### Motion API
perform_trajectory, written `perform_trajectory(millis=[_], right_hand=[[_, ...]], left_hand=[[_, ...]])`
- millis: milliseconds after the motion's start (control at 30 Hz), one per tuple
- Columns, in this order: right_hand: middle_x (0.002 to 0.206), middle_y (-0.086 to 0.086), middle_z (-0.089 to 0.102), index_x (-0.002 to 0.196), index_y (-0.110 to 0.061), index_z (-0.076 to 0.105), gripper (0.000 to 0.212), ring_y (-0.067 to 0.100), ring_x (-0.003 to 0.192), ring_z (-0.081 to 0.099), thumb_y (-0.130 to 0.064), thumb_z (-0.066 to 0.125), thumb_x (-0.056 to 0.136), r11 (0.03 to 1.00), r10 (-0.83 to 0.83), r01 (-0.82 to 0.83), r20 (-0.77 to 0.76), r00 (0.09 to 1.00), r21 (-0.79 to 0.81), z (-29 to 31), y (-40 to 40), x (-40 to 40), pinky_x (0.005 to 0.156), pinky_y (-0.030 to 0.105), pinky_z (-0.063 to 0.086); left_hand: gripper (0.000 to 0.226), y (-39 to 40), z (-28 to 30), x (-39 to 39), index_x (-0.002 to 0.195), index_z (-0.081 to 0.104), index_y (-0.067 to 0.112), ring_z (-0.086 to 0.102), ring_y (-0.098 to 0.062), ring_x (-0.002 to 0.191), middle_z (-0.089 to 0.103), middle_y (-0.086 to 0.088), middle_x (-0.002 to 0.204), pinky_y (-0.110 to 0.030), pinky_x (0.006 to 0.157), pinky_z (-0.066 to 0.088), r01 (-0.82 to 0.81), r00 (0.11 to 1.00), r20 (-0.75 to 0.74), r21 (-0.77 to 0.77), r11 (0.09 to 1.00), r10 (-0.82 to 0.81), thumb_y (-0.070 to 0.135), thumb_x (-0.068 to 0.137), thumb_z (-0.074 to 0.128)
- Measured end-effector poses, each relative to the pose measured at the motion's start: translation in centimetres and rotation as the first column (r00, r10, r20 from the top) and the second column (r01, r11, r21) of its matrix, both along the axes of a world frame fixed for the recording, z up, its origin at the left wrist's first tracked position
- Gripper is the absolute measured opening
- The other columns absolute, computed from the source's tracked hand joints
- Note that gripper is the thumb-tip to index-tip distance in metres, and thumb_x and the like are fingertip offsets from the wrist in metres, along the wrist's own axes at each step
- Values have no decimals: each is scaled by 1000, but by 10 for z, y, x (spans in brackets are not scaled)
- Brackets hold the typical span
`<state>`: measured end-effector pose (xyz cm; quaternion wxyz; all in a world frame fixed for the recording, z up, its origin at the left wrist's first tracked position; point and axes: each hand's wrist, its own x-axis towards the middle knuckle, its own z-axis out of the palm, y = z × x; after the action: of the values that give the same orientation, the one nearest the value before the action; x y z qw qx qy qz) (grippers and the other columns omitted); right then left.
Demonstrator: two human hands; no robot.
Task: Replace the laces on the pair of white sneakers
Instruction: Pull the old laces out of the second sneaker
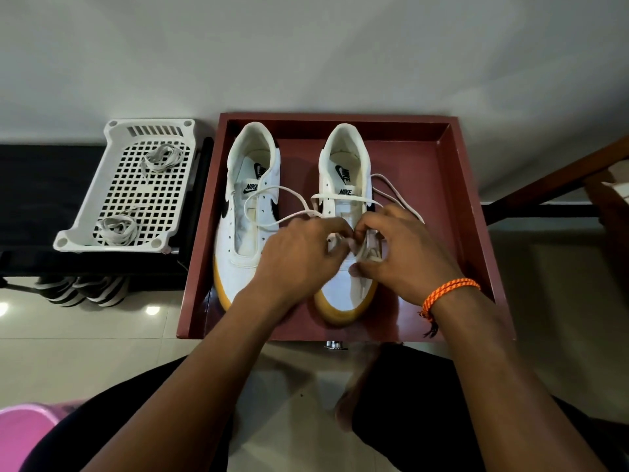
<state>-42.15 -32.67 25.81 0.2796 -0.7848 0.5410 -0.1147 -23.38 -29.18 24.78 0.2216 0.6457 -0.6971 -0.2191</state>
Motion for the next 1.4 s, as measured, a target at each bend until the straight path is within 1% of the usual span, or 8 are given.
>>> perform_trajectory(millis=[100,400,533,667,900,1167,1300,1400], right_hand=[[105,-15,50,96,-39,59,48,16,98,57,-43,96,65,1000,5,-5,-2,1000,1,-1,-1,1,79,46,58],[107,-19,53,94,-41,60,48,13,101,59,-43,97,63,1000,-13,13,25,1000,20,-1,0,-2,86,46,57],[107,-17,53,94,-41,58,48,14,101,57,-43,96,64,1000,-13,13,2,1000,12,0,0,-1,84,46,57],[105,-15,52,95,-39,58,49,16,99,56,-41,96,64,1000,-11,11,6,1000,11,-1,0,0,81,46,57],[107,-17,53,95,-39,60,48,15,99,59,-44,96,64,1000,-13,13,3,1000,24,1,0,-1,83,46,58],[107,-18,52,94,-41,58,48,13,101,57,-42,96,64,999,-20,20,13,1000,40,2,2,0,85,46,57],[105,-14,50,95,-39,57,46,17,100,57,-43,94,67,1000,-15,15,-1,1000,21,2,1,0,81,46,57],[105,-15,50,95,-39,57,48,16,99,57,-43,95,66,1000,-12,12,-14,1000,19,2,1,0,80,45,58]], left_hand=[[5,2,-6,-7,100,72,38,65,-25,86,55,10,70,-38,67,50,0,1000,15,-5,1000,0,42,96,70],[8,-9,6,14,95,68,28,53,-12,50,61,4,57,-35,49,42,-325,929,-241,-176,929,279,23,101,66],[11,-2,4,4,102,72,36,49,-10,50,50,6,50,-29,53,34,-122,986,-128,-81,989,111,27,101,66],[3,1,-2,-4,97,73,37,63,-19,70,51,14,58,-35,63,49,-10,1000,-27,54,999,12,39,97,72],[9,-3,-4,4,102,64,29,64,-26,71,66,4,71,-46,61,53,-58,998,7,-122,991,59,36,107,59],[12,-4,0,8,102,64,26,64,-17,61,68,5,71,-47,61,56,-264,907,-368,-118,957,205,32,108,56],[11,3,0,-1,105,72,37,64,-19,75,62,11,69,-35,65,48,2,999,-35,75,997,1,46,99,68],[13,4,-2,-7,100,67,33,67,-25,85,66,8,82,-36,66,47,-4,997,72,39,999,2,44,97,73]])
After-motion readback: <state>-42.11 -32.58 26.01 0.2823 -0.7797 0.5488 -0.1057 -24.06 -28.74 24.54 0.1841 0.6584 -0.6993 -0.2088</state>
